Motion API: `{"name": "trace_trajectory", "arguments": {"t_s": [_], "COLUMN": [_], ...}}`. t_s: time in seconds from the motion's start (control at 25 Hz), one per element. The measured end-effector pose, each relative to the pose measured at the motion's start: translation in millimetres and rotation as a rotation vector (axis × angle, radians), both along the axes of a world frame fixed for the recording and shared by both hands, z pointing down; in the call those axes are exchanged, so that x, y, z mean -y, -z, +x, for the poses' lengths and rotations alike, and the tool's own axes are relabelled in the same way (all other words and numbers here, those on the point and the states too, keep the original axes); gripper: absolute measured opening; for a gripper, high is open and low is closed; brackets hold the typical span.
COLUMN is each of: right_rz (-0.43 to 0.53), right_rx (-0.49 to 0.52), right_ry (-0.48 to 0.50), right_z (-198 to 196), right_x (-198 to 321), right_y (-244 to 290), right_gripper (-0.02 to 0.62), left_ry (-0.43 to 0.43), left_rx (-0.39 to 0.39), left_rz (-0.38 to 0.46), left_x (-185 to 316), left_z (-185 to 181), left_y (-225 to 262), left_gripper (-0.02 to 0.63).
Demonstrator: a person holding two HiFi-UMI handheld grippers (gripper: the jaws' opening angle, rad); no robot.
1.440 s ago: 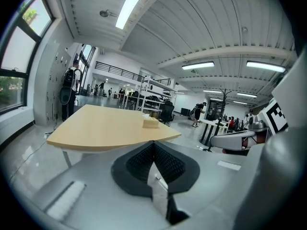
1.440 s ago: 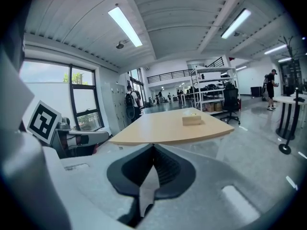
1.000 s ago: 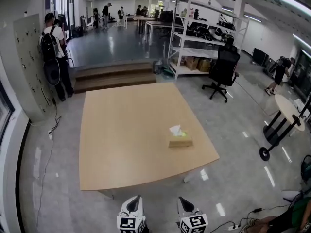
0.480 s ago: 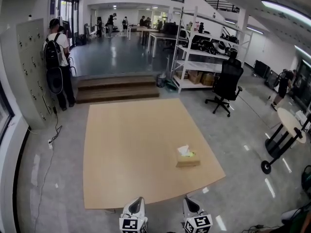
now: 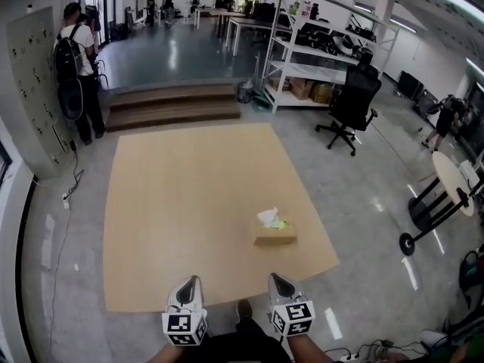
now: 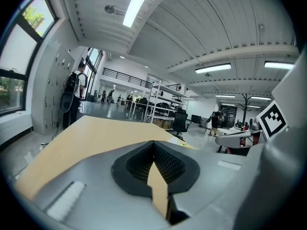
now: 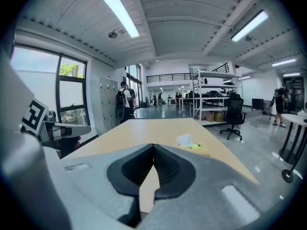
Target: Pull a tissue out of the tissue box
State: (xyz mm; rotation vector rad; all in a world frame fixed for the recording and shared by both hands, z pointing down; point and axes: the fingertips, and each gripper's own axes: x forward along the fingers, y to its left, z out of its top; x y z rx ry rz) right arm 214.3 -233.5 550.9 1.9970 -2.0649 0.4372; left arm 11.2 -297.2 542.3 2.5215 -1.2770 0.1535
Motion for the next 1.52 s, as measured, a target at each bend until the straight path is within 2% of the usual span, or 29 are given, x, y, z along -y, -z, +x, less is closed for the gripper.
{"name": "trace_trajectory", "arguments": {"t_s": [0.16, 0.36, 0.44, 0.68, 0.84, 0.92, 1.16, 1.32, 1.52], "right_rz": [-0.021, -0.072, -0.099, -0.223, -0.342, -0.396, -0.445, -0.439, -0.378], "right_rx": [-0.020, -0.031, -0.029, -0.060, -0.086, -0.086, -0.155, -0.211, -0.167], "right_ry": [0.042, 0.120, 0.153, 0.190, 0.216, 0.239, 0.276, 0.275, 0.217], "right_z": [35.0, 77.9, 88.3, 110.9, 113.1, 108.4, 97.9, 97.4, 112.2], "right_x": [33.0, 76.3, 95.4, 152.3, 178.9, 185.2, 191.0, 194.0, 192.9], "right_y": [5.6, -9.5, -18.8, -59.5, -97.9, -112.2, -123.9, -128.4, -114.5], "right_gripper": [-0.008, -0.006, 0.017, 0.122, 0.172, 0.176, 0.159, 0.021, 0.003], "left_ry": [0.023, 0.077, 0.100, 0.167, 0.187, 0.188, 0.197, 0.188, 0.184], "left_rx": [0.002, 0.021, 0.041, 0.092, 0.115, 0.124, 0.132, 0.125, 0.110], "left_rz": [0.023, 0.009, 0.003, -0.043, -0.050, -0.054, -0.074, -0.076, -0.071], "left_x": [23.0, 46.5, 54.3, 75.8, 86.0, 88.4, 93.8, 96.1, 96.6], "left_z": [35.5, 77.2, 86.7, 94.0, 94.7, 97.4, 94.9, 95.2, 94.8], "left_y": [16.3, 10.8, 5.1, -7.5, -9.0, -10.1, -12.7, -15.8, -16.9], "left_gripper": [0.018, 0.018, 0.018, 0.018, 0.018, 0.018, 0.018, 0.018, 0.018]}}
